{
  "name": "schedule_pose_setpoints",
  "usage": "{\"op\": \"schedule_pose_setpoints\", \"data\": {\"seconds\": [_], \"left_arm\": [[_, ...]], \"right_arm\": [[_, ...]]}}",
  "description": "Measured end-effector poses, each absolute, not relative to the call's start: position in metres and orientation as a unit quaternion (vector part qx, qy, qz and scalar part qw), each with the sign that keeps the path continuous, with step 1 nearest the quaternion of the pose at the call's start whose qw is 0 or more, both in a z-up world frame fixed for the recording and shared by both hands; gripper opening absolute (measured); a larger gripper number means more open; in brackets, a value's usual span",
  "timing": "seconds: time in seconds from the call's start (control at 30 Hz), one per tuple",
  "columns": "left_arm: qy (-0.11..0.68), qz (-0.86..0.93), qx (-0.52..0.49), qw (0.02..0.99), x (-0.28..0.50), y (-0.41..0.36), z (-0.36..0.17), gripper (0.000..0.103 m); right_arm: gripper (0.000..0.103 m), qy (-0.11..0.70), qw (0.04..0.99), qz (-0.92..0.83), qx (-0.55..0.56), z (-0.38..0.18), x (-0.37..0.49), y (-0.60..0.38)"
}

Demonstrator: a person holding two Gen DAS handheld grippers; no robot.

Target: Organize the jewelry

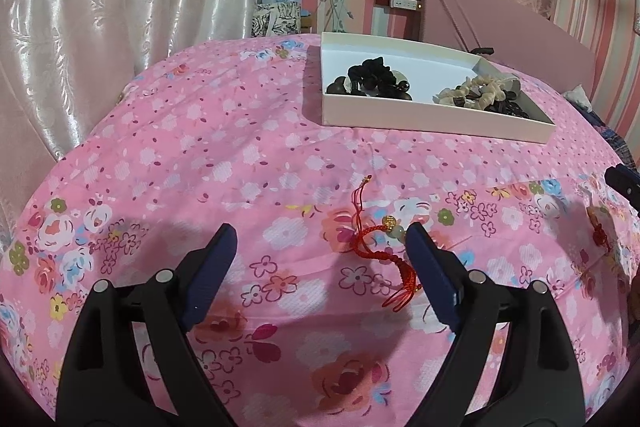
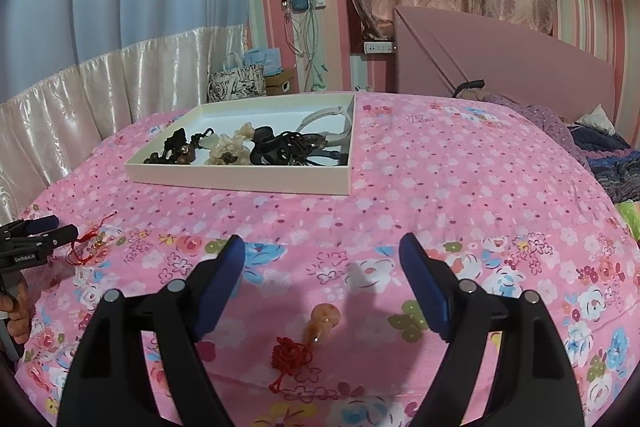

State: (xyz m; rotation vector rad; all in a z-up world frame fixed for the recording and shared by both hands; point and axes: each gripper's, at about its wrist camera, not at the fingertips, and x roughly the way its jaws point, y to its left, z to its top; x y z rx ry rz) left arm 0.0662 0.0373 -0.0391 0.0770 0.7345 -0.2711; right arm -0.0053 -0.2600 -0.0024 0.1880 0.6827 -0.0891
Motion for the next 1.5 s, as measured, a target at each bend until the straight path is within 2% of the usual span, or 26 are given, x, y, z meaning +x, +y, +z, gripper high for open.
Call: {"op": "schedule_pose_setpoints", "data": {"seconds": [0.97,1.4,1.5], "left_arm": [[0.354,-0.123,0.042,0.926,0.066,0.036,-0.038,0.087],[0.355,-0.123,0.022,0.926,0.066,0.043,-0.037,0.087],[0.36,-0.13,0.018,0.924,0.067,0.043,-0.038,0.087]], "right_arm": [[0.08,0.334,0.936,-0.053,0.095,-0.001,-0.006,-0.262],[0.08,0.355,0.915,-0.038,0.186,-0.014,-0.01,-0.291],[0.08,0.372,0.911,-0.041,0.171,-0.015,-0.013,-0.286]]}}
